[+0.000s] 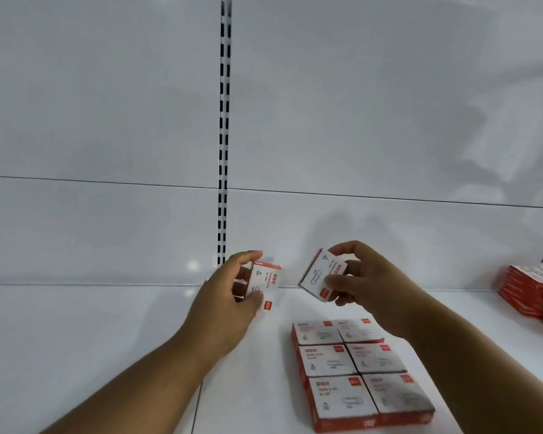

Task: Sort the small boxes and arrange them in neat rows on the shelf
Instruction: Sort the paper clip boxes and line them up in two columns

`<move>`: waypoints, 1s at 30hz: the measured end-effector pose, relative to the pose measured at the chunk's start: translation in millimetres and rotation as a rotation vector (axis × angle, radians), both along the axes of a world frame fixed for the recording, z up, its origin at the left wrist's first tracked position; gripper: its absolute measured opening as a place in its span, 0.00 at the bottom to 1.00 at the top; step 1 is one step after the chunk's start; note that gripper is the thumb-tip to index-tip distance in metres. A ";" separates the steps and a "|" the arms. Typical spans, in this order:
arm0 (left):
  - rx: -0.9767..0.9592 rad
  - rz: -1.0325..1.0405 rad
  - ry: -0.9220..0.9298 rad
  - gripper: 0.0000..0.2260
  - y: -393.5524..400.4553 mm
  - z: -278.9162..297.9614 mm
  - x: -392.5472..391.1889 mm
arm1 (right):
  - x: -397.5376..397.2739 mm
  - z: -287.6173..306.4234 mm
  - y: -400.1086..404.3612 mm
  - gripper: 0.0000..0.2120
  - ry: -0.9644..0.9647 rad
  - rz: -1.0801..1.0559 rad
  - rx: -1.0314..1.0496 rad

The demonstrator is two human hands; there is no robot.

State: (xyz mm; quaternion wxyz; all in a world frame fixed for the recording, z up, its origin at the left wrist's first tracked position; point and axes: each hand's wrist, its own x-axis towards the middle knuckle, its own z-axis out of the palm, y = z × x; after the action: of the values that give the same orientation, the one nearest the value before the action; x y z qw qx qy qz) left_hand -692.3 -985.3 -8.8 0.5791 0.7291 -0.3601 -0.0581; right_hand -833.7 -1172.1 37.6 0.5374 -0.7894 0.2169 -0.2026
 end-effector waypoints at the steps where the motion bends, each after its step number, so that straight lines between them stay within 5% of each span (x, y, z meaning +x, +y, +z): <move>1: 0.016 0.002 -0.005 0.26 -1.4 -0.7 -1.9 | -5.9 -0.9 -4.6 0.18 0.002 0.008 0.009; 11: 0.196 0.032 -0.102 0.15 -52.1 26.5 -30.7 | -22.6 -4.7 -55.7 0.18 -0.037 0.067 0.103; 15: 0.075 0.053 0.083 0.25 -77.4 23.5 -44.1 | -19.0 -17.0 -64.9 0.16 -0.098 0.063 0.228; 30: -0.004 0.237 0.235 0.07 -79.3 -1.2 -41.3 | -5.5 -36.8 -67.4 0.12 -0.024 0.022 0.287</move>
State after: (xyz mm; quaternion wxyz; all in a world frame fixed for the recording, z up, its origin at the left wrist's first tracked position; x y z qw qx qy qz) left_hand -733.6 -1064.6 -10.1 0.6214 0.7536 -0.2012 -0.0735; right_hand -839.2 -1239.6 0.8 0.6495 -0.7042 0.2286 -0.1731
